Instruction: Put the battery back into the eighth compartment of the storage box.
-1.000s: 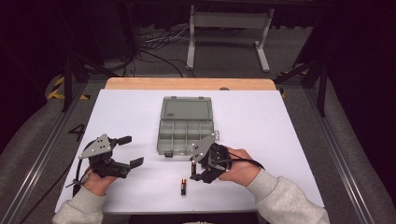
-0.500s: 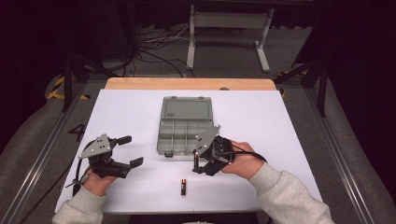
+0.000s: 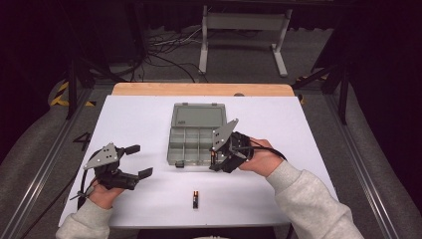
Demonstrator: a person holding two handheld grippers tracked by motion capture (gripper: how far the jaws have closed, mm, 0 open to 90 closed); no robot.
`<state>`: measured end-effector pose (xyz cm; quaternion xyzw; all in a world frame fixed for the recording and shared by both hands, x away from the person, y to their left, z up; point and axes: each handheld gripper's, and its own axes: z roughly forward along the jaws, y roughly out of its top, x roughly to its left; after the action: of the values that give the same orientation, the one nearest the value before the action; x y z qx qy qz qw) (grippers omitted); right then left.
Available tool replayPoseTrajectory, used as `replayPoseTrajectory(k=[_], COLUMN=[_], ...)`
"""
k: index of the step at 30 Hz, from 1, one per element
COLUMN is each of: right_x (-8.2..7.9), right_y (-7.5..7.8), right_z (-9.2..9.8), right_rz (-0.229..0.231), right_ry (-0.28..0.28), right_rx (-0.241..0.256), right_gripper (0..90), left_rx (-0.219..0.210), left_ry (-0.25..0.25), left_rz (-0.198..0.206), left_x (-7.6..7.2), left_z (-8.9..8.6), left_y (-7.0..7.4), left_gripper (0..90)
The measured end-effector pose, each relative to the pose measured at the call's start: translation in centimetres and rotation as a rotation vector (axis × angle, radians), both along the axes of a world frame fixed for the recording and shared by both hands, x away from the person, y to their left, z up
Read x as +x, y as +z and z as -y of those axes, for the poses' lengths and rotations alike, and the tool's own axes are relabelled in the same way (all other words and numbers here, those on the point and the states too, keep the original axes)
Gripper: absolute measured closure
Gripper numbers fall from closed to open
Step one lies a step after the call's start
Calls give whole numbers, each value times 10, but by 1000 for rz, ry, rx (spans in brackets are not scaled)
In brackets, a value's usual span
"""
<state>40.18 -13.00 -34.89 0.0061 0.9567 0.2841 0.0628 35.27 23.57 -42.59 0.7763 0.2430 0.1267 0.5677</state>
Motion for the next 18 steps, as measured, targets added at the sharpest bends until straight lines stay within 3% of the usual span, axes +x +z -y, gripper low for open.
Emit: replayPoseTrajectory(k=[18], right_x=[41], right_y=[0], right_z=[16], right_rz=[5], right_ry=[-38], right_rx=[26], right_gripper=[416], left_rx=[2], left_ry=[1], left_rz=[-1], left_x=[0], left_z=[0], left_y=[0], left_gripper=[67])
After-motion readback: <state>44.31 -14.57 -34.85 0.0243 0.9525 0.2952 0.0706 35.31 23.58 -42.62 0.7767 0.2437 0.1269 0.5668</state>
